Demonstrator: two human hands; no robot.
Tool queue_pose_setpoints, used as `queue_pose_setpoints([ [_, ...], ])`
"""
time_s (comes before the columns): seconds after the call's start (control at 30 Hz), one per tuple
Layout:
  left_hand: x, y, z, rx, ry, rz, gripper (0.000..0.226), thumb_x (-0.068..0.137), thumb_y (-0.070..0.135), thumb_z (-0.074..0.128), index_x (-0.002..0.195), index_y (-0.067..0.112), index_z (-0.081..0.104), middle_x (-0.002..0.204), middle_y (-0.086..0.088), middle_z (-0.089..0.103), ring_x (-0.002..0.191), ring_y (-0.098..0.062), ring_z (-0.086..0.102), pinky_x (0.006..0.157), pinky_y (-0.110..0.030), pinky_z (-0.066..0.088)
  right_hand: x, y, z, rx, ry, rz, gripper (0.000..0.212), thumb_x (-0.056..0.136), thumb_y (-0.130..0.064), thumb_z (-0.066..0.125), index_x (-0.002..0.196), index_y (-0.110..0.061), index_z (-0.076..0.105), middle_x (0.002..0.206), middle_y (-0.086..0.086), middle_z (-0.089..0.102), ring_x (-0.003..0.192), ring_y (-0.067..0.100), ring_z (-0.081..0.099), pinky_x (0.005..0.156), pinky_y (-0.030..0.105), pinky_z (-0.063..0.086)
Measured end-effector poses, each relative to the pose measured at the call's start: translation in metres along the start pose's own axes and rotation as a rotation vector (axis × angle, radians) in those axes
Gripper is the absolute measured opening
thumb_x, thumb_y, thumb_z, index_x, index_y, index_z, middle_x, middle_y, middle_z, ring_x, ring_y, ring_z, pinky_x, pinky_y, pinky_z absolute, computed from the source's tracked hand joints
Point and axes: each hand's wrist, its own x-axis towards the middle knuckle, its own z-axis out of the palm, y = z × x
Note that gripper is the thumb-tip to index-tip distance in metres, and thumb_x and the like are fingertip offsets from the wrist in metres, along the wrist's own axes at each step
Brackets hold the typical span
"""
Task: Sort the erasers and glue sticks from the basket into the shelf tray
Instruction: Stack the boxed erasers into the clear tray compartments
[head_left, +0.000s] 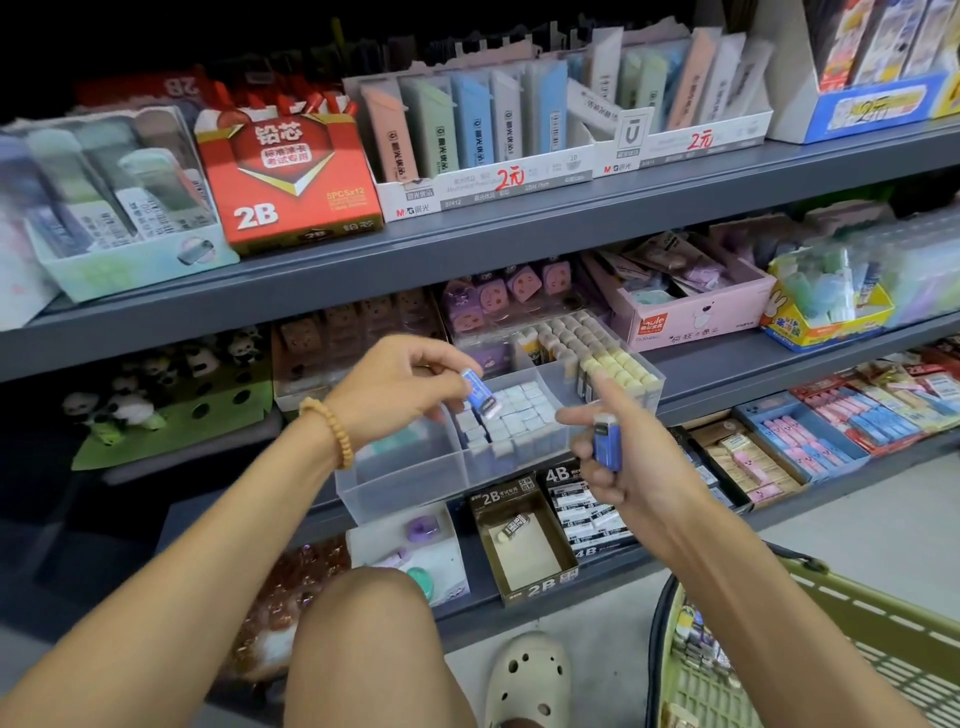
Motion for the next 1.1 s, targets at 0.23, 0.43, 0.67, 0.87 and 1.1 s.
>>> queue_pose_setpoints([
  [0.23,0.011,-0.005,-0.006,0.436,-0.159,0.054,0.011,0.089,0.014,0.066,0.094,0.017,0.076,0.074,0.005,0.071,0.059,-0.006,0.056,0.061,-0.020,0.048,0.004,0.008,-0.015,0.170,0.032,0.063,0.033,0.096,-0.011,0.037,0.115,0.003,0.059,0.074,0.005,0.047,0.053,0.010,0.036,0.041,0.021,0.026],
  [0.43,0.018,-0.009,0.001,0.496,-0.191,0.080,0.009,0.088,0.014,0.066,0.091,0.014,0.075,0.073,0.001,0.067,0.061,-0.006,0.052,0.064,-0.023,0.048,0.003,0.014,-0.019,0.101,0.080,-0.017,0.022,0.096,-0.001,0.057,0.117,-0.005,0.061,0.087,0.010,0.059,0.053,0.010,0.045,0.039,0.019,0.032],
  [0.67,0.023,-0.010,0.000,0.520,-0.270,0.046,0.011,0.086,0.014,0.069,0.095,0.013,0.076,0.076,0.004,0.070,0.061,0.001,0.056,0.062,-0.014,0.048,0.004,0.014,-0.023,0.108,0.098,-0.043,0.024,0.093,-0.001,0.063,0.116,-0.005,0.062,0.088,0.010,0.061,0.053,0.009,0.048,0.044,0.020,0.036],
  [0.87,0.028,-0.003,0.006,0.614,-0.294,0.042,0.013,0.087,0.012,0.067,0.096,0.011,0.076,0.071,0.008,0.067,0.055,0.002,0.054,0.057,-0.008,0.043,0.005,0.016,-0.025,0.099,0.097,-0.039,0.021,0.093,-0.002,0.063,0.113,-0.008,0.064,0.094,0.012,0.062,0.054,0.008,0.049,0.046,0.021,0.038],
  [1.1,0.026,-0.001,0.015,0.807,-0.211,0.143,0.014,0.084,0.019,0.066,0.095,0.018,0.074,0.069,0.015,0.061,0.063,0.000,0.055,0.056,-0.007,0.037,0.004,0.015,-0.024,0.109,0.088,-0.039,0.020,0.093,-0.001,0.062,0.111,-0.008,0.064,0.090,0.011,0.062,0.054,0.009,0.050,0.051,0.023,0.039],
])
